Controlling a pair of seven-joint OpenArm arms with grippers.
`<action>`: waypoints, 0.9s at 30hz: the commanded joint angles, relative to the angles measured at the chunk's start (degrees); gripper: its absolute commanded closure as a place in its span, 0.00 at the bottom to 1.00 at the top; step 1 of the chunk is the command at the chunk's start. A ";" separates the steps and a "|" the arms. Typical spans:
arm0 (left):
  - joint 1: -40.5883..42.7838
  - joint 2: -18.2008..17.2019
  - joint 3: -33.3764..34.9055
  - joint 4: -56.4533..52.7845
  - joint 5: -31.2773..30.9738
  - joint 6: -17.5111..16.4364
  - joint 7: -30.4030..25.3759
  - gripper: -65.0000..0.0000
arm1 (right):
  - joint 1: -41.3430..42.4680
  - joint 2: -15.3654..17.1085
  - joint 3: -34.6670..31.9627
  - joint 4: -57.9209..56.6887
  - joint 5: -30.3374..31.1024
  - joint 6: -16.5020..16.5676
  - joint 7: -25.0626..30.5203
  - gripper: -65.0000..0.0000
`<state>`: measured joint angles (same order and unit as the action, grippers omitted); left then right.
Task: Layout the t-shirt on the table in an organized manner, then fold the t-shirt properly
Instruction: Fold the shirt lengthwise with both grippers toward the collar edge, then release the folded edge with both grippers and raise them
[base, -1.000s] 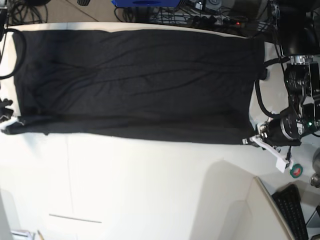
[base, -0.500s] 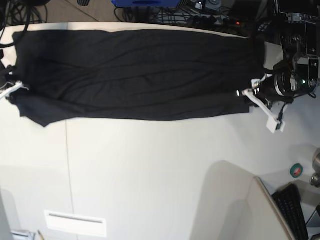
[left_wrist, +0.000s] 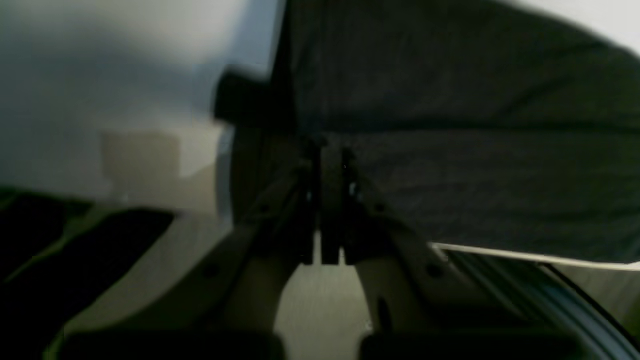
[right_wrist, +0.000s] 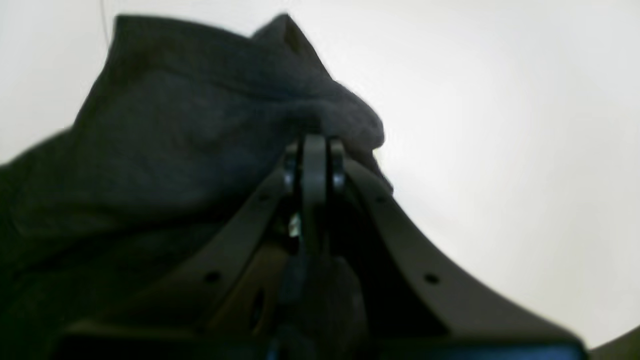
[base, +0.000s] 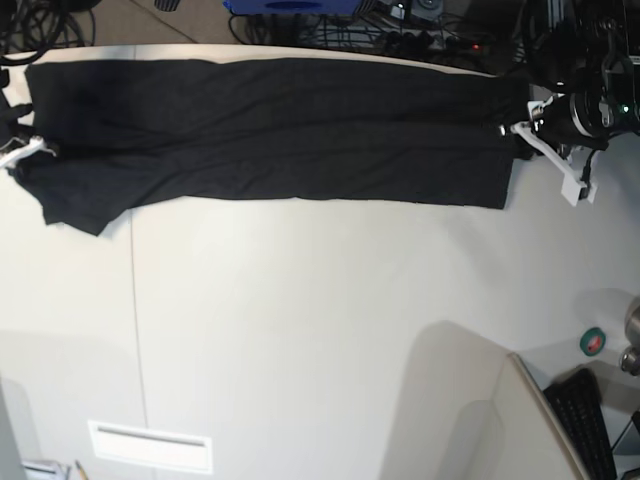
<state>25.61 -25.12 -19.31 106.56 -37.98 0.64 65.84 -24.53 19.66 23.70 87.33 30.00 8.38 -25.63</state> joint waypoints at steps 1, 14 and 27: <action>0.11 -1.03 -0.69 0.82 -0.40 -0.07 -0.83 1.00 | -0.30 0.78 0.60 1.07 0.20 0.01 1.23 1.00; 2.04 -1.03 -0.34 0.56 0.22 0.01 -0.83 1.00 | -5.40 -0.28 0.78 1.86 0.11 0.01 1.23 1.00; 3.54 -1.03 -0.51 0.56 7.34 0.01 -0.83 1.00 | -8.83 -0.36 0.78 1.77 0.11 -0.07 1.32 1.00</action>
<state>28.93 -25.28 -19.51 106.39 -30.87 0.64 65.39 -33.06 18.41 23.81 88.18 30.02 8.38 -25.30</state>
